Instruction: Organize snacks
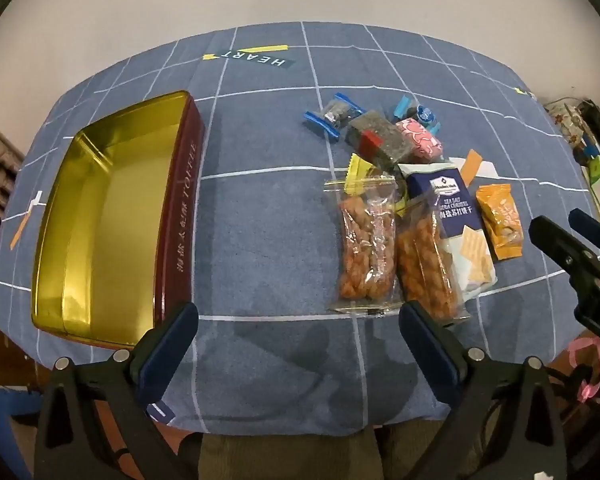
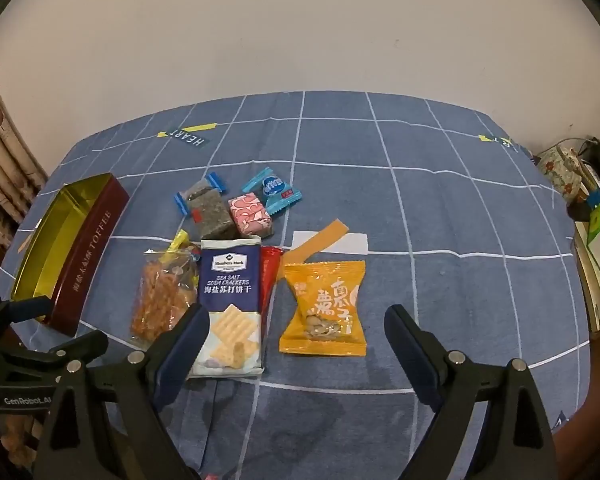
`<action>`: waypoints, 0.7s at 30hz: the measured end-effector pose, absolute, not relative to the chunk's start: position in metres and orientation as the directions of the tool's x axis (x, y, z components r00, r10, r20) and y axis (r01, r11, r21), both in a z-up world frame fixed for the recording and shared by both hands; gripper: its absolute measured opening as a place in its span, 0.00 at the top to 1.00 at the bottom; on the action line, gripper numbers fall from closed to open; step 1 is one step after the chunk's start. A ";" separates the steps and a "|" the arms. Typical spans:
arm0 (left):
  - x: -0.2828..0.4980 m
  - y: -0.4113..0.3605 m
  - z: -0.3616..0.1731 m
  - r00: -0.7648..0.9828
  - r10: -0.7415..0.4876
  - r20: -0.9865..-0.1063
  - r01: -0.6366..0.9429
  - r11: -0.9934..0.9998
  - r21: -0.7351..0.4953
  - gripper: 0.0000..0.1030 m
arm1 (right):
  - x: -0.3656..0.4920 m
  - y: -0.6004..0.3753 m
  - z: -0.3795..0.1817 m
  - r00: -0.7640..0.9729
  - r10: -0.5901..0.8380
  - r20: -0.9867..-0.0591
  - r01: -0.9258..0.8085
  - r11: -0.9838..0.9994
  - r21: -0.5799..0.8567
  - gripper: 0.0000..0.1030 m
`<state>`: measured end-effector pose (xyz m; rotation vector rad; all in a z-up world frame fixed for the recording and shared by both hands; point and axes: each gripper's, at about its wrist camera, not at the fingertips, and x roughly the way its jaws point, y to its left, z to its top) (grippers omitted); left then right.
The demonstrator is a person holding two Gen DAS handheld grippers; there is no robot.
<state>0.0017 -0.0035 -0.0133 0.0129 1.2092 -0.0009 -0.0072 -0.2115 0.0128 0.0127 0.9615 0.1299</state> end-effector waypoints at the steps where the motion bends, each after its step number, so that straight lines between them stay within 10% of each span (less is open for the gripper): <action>1: 0.001 -0.004 -0.013 0.355 0.008 -0.935 0.009 1.000 0.012 0.03 | -0.007 -0.212 0.013 0.566 0.115 -0.817 -0.104 0.992 0.067 0.11; 21: -0.003 -0.011 -0.011 0.372 -0.022 -0.928 0.056 0.998 -0.002 0.04 | -0.003 -0.217 0.012 0.561 0.121 -0.819 -0.100 0.992 0.078 0.11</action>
